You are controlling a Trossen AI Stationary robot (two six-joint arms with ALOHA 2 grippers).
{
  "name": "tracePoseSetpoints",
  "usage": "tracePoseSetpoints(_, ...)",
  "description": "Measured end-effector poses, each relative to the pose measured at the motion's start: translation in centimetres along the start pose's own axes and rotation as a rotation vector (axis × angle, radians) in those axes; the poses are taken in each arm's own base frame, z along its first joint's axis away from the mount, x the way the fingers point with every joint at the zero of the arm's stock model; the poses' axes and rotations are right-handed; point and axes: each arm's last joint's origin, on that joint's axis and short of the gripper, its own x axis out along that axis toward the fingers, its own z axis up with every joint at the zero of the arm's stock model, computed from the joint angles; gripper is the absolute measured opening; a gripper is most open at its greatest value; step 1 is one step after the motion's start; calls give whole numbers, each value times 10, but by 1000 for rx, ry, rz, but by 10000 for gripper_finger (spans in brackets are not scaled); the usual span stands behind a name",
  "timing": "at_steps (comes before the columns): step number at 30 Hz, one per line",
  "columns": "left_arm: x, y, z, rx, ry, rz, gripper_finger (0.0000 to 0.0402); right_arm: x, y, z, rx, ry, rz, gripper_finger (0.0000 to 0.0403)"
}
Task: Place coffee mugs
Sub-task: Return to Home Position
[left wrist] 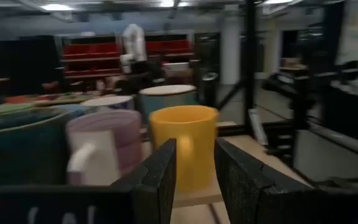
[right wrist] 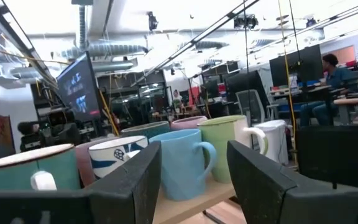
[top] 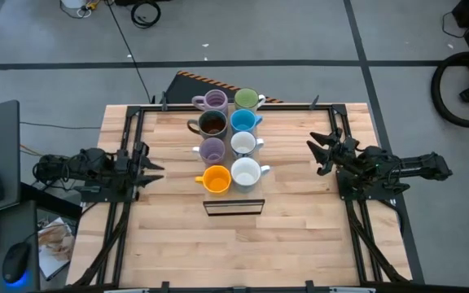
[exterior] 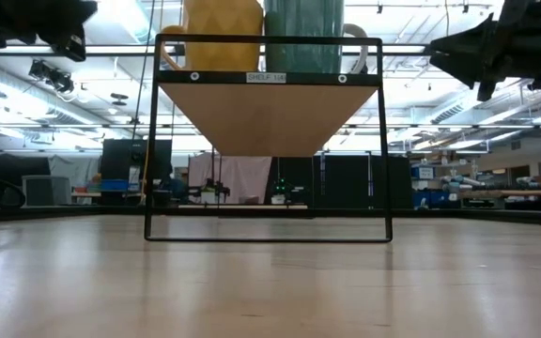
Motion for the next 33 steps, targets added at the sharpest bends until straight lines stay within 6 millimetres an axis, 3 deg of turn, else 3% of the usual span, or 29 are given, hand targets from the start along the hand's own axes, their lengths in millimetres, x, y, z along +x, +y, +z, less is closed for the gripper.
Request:
tracePoseSetpoints(3, 2, -3, -4, 7, -19, -80, 114, 0, 0, 0, -1, 0, 0, 188)
tracePoseSetpoints(10, 11, -7, -38, -26, -116, -124, 114, 0, 0, 0, -1, 1, 0, 188)
tracePoseSetpoints(16, 12, -8, -56, -105, -1, -127, 114, 0, 0, 0, -1, 1, 1, 188)
tracePoseSetpoints(33, 12, -8, -58, -99, 21, -127, 114, 0, 0, 0, -1, 1, 1, 187)
